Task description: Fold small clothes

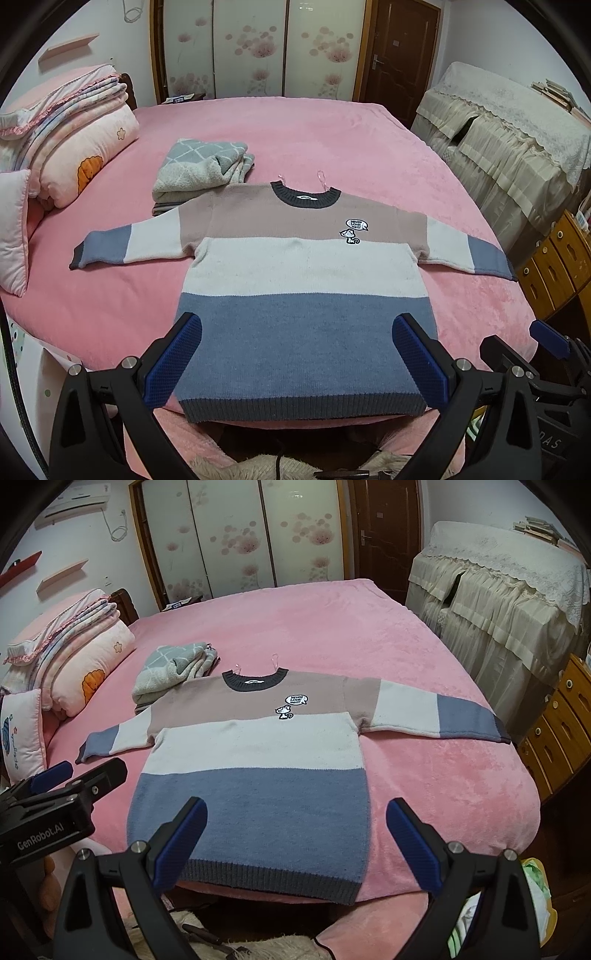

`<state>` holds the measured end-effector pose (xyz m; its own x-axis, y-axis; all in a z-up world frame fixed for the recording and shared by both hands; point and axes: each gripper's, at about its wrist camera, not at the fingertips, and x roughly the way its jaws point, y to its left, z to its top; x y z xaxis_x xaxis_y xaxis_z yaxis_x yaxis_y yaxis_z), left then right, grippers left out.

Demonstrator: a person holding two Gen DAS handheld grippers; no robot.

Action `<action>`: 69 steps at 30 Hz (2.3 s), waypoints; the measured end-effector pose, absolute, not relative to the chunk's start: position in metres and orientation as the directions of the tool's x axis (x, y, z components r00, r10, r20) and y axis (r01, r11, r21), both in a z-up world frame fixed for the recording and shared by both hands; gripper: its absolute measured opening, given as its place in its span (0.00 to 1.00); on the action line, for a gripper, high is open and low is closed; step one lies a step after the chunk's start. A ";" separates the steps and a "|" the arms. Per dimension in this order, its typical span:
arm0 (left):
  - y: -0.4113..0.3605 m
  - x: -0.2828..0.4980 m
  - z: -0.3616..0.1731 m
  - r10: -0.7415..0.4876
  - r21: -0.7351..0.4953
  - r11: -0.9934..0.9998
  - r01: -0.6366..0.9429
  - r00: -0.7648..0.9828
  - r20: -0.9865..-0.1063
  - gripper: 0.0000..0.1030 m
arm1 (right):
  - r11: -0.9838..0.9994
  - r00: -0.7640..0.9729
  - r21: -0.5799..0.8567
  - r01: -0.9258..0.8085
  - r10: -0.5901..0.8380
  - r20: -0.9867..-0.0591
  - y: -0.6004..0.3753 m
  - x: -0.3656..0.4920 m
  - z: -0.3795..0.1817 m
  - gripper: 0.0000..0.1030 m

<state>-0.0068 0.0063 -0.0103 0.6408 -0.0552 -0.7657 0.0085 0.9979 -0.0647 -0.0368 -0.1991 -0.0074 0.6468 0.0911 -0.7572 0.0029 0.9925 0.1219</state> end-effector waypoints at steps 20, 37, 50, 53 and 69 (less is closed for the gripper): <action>0.006 -0.002 -0.014 -0.060 -0.065 0.998 0.015 0.622 -0.781 0.99 | 0.991 0.631 0.136 -0.004 0.108 -0.768 -0.201 -0.033 -0.018 0.95; 0.001 -0.003 -0.020 -0.055 -0.056 0.998 0.018 0.614 -0.787 1.00 | 0.990 0.626 0.140 -0.004 0.112 -0.772 -0.202 -0.032 -0.020 0.95; -0.004 -0.001 -0.023 -0.051 -0.046 0.999 0.023 0.595 -0.802 0.99 | 0.991 0.625 0.132 0.001 0.102 -0.774 -0.201 -0.033 -0.022 0.95; -0.008 0.000 -0.022 -0.046 -0.038 0.999 0.026 0.592 -0.805 1.00 | 0.991 0.625 0.134 0.005 0.101 -0.774 -0.204 -0.033 -0.023 0.95; -0.040 0.006 -0.009 -0.008 0.029 0.998 0.051 0.614 -0.789 0.99 | 0.992 0.682 0.127 0.027 0.074 -0.727 -0.238 -0.032 -0.016 0.95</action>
